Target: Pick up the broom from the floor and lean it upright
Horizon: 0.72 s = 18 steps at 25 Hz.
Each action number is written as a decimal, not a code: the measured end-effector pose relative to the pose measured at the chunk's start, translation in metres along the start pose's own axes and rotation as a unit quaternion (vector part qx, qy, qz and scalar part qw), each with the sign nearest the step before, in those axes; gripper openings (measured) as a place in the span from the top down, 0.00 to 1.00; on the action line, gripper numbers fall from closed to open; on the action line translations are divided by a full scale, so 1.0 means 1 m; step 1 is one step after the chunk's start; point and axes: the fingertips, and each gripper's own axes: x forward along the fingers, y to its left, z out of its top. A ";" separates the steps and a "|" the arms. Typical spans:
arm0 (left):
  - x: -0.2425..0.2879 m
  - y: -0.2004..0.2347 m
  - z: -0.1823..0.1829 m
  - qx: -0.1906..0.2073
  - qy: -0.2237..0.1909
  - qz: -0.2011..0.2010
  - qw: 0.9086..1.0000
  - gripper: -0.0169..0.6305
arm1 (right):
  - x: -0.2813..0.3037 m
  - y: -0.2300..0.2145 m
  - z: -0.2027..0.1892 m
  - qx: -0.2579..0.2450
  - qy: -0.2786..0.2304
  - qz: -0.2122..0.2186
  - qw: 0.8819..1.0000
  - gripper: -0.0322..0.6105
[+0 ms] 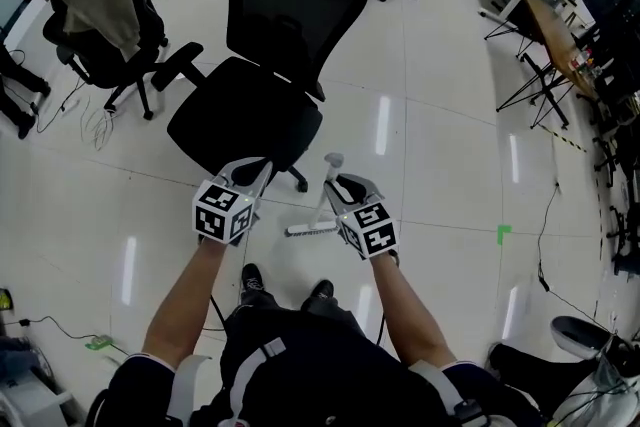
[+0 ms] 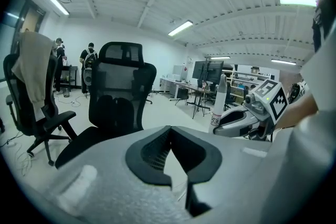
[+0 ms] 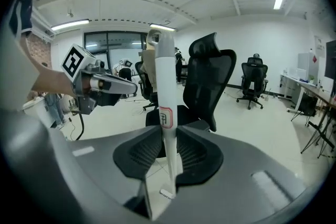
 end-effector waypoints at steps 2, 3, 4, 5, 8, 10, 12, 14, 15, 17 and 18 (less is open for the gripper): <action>-0.012 0.018 -0.003 -0.003 0.002 -0.007 1.000 0.97 | 0.023 0.020 0.003 0.005 0.010 0.006 1.000 0.81; -0.017 0.027 -0.005 -0.002 0.004 -0.011 1.000 0.97 | 0.035 0.029 0.004 0.007 0.015 0.009 1.000 0.81; -0.022 0.034 -0.006 -0.001 0.005 -0.015 1.000 0.97 | 0.046 0.038 0.004 0.009 0.021 0.012 1.000 0.81; -0.025 0.041 -0.008 -0.001 0.005 -0.018 1.000 0.97 | 0.056 0.046 0.004 0.009 0.027 0.014 1.000 0.81; -0.034 0.057 -0.011 -0.004 0.003 -0.024 1.000 0.97 | 0.086 0.063 0.008 0.005 0.038 0.018 0.999 0.81; -0.040 0.067 -0.013 -0.009 0.003 -0.028 1.000 0.97 | 0.106 0.071 0.020 0.002 0.036 0.019 0.999 0.81; -0.046 0.073 -0.017 -0.011 0.008 -0.034 0.999 0.97 | 0.124 0.076 0.033 0.001 0.034 0.020 0.999 0.81; -0.052 0.079 -0.022 -0.016 0.012 -0.035 0.999 0.97 | 0.141 0.078 0.044 -0.001 0.032 0.021 0.999 0.81; -0.055 0.083 -0.023 -0.021 0.013 -0.033 0.999 0.97 | 0.149 0.078 0.049 -0.005 0.032 0.022 0.999 0.81; -0.059 0.090 -0.026 -0.033 0.012 -0.026 0.999 0.97 | 0.165 0.076 0.058 -0.011 0.034 0.025 0.999 0.81; -0.061 0.093 -0.028 -0.038 0.012 -0.021 0.999 0.97 | 0.172 0.074 0.061 -0.013 0.034 0.026 0.999 0.81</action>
